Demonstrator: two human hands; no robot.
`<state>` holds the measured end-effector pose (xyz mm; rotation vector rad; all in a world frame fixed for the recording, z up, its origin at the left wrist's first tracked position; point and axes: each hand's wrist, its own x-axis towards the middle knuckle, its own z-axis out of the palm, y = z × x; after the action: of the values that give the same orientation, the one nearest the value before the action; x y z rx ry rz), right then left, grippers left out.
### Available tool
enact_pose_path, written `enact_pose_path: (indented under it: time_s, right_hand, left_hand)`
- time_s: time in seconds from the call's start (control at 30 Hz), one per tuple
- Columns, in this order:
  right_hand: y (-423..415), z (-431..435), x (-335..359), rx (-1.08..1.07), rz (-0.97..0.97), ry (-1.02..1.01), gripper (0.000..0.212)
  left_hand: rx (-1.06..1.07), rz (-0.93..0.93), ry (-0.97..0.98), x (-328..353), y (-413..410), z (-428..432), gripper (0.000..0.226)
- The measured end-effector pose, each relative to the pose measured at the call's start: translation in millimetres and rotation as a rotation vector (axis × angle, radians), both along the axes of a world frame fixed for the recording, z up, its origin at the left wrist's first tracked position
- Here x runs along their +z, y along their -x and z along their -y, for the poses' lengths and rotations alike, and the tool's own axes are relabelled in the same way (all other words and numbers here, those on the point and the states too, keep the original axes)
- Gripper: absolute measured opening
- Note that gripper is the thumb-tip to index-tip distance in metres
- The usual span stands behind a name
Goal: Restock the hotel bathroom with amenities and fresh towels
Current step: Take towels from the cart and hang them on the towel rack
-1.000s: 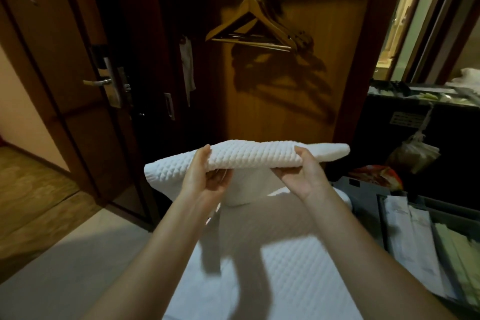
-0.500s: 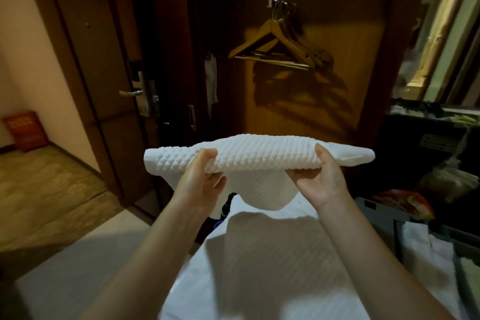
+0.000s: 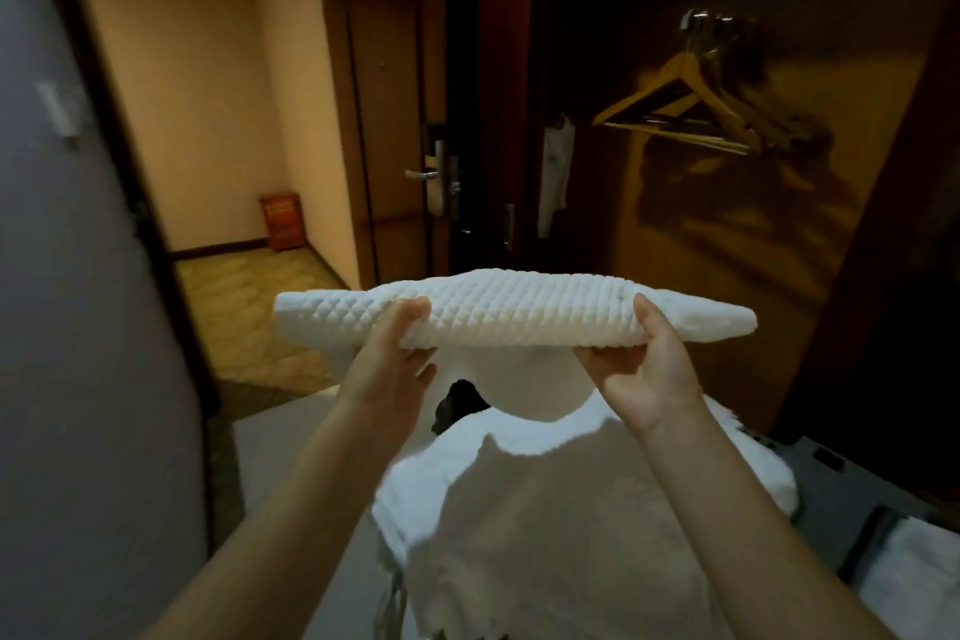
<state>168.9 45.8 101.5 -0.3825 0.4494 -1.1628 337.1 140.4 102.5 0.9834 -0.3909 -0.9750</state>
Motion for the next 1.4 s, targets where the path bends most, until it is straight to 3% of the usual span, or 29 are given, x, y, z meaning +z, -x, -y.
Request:
enact_pose_path:
  time_s: [0.3,0.5,0.6,0.73,1.0,1.17,1.3,1.4]
  right_hand:
    - [-59.1,-98.8,-4.3,0.417,-0.043,-0.084,0.016]
    - [-107.6,-179.9,-15.9,0.739,-0.022,-0.125,0.043]
    - [-127.9,-221.7,-15.2,0.837,-0.035,-0.125,0.046]
    - [-145.0,-275.1,-12.9,0.899,-0.057,-0.121,0.045]
    - [-155.8,-381.6,0.2,0.913,-0.073,-0.12,0.048]
    - [-160.2,-445.4,-1.2,0.909,-0.076,-0.053,0.04]
    - [-165.6,-485.1,8.3,0.899,-0.108,-0.064,0.014]
    - [-176.6,-514.8,10.7,0.93,-0.134,-0.07,0.012]
  left_hand:
    - [0.284,0.061,-0.059,-5.0,-20.1,-162.9,0.049]
    - [0.489,0.06,-0.096,-3.2,-26.3,-281.4,0.04]
    - [0.583,0.075,-0.105,-1.6,-32.5,-328.3,0.043]
    - [0.616,0.043,-0.078,-0.4,-36.4,-387.3,0.068]
    - [0.649,0.073,-0.078,10.2,-48.1,-494.8,0.051]
    - [0.699,0.079,-0.057,10.0,-56.8,-555.9,0.074]
    - [0.726,0.05,-0.042,10.6,-59.4,-593.0,0.054]
    - [0.763,0.036,-0.053,9.0,-68.5,-622.9,0.05]
